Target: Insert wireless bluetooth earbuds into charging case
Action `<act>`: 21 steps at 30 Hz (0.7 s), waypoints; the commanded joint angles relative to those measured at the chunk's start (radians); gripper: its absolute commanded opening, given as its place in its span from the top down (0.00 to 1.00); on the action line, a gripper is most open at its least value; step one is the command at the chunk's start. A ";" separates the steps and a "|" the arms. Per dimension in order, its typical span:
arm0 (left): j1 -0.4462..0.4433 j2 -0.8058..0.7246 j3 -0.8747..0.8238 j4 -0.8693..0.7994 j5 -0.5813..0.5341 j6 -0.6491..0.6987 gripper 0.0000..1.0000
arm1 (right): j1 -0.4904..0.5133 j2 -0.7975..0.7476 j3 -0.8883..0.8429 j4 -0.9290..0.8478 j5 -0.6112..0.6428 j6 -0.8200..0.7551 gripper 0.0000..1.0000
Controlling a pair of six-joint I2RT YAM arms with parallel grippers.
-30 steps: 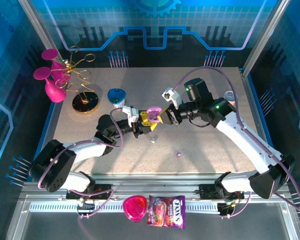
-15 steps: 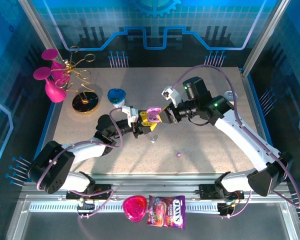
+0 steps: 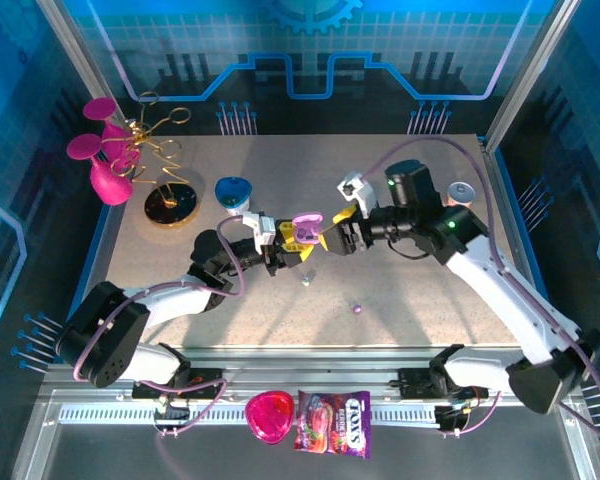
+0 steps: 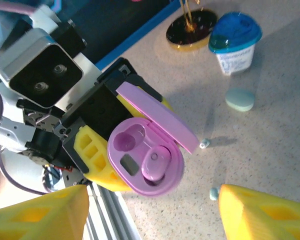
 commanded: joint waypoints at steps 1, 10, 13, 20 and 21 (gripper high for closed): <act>0.002 -0.027 -0.020 0.056 0.013 0.018 0.66 | -0.063 -0.089 -0.096 0.083 0.000 0.067 0.29; 0.007 -0.073 -0.018 0.029 0.019 0.023 0.66 | -0.102 -0.111 -0.243 -0.176 0.313 0.117 0.30; 0.007 -0.086 -0.015 0.020 0.019 0.023 0.66 | -0.079 -0.072 -0.306 -0.219 0.417 0.151 0.30; 0.006 -0.124 -0.012 -0.030 0.022 0.041 0.66 | 0.042 0.011 -0.478 -0.130 0.417 0.344 0.33; 0.007 -0.129 -0.013 -0.036 0.023 0.045 0.66 | 0.058 0.018 -0.507 -0.092 0.393 0.380 0.34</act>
